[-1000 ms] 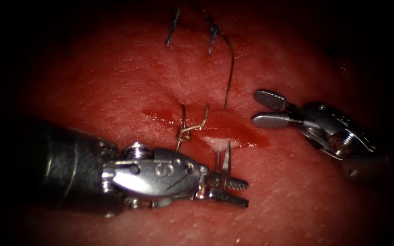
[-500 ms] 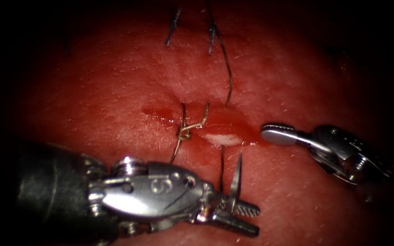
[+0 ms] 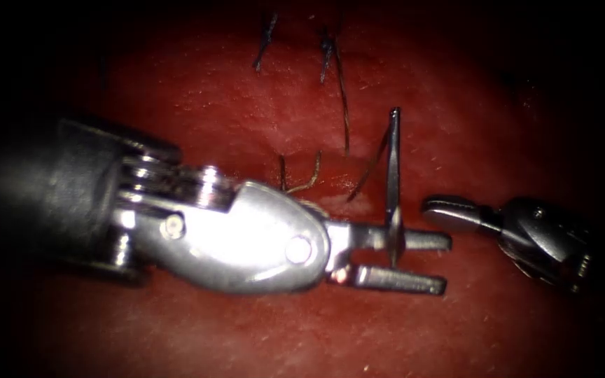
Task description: Wound Closure
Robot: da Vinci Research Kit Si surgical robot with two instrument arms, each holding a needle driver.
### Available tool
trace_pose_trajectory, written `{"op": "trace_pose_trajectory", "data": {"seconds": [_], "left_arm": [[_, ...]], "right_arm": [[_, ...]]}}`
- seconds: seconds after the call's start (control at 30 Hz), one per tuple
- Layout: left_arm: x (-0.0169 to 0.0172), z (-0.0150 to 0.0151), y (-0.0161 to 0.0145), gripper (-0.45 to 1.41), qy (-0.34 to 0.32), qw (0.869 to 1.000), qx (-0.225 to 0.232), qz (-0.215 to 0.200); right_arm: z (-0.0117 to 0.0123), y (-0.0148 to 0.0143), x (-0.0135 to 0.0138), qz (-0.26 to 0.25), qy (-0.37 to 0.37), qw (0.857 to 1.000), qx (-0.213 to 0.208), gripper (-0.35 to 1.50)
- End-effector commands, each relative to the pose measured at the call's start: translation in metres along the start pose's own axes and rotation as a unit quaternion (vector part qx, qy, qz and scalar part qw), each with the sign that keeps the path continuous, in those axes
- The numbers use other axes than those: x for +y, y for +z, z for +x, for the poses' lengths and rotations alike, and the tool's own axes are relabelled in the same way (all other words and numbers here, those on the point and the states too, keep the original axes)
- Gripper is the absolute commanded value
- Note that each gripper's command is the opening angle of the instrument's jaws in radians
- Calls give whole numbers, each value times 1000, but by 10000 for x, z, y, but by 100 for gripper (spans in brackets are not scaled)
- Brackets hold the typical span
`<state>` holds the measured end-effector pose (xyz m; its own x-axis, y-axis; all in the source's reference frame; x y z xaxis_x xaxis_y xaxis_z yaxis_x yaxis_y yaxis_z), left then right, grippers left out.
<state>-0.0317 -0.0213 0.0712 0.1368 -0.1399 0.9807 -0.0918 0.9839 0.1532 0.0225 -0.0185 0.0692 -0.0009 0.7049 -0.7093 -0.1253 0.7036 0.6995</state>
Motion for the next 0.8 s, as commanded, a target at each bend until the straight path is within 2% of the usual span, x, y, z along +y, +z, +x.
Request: {"op": "trace_pose_trajectory", "data": {"seconds": [0.03,0.07,0.1,0.13,0.17,0.23,0.27,0.37,0.43,0.53,0.6,0.7,0.8], "left_arm": [[1,6,7,-45,5,1000,5,-5],[4,7,8,-45,13,1000,9,-10],[8,10,10,-45,21,999,17,-17],[14,15,12,-45,37,998,33,-26],[14,15,12,-45,37,998,33,-26],[24,24,14,-45,65,996,52,-38],[26,27,15,-45,78,994,57,-42],[25,34,17,-45,102,991,69,-46],[13,50,22,-45,124,987,93,-44],[-2,69,26,-45,144,984,101,-38],[-11,80,27,-45,149,983,104,-34],[-16,86,27,-45,155,982,106,-31],[-19,96,27,-45,172,978,111,-28]], "right_arm": [[-7,6,-3,8,16,1000,1,-35],[-7,6,-3,10,27,1000,1,-20],[-7,5,-4,11,39,999,1,9],[-7,5,-6,13,116,993,2,56],[-7,5,-6,13,116,993,2,56],[-2,5,-6,15,174,985,15,84],[2,4,-5,19,202,979,29,93],[7,2,-3,24,233,971,47,101],[15,-1,-2,29,271,960,60,120],[28,-1,5,36,299,952,60,123],[38,0,14,35,309,949,53,113],[46,1,21,34,325,944,38,111],[47,8,19,45,364,930,7,125]]}}
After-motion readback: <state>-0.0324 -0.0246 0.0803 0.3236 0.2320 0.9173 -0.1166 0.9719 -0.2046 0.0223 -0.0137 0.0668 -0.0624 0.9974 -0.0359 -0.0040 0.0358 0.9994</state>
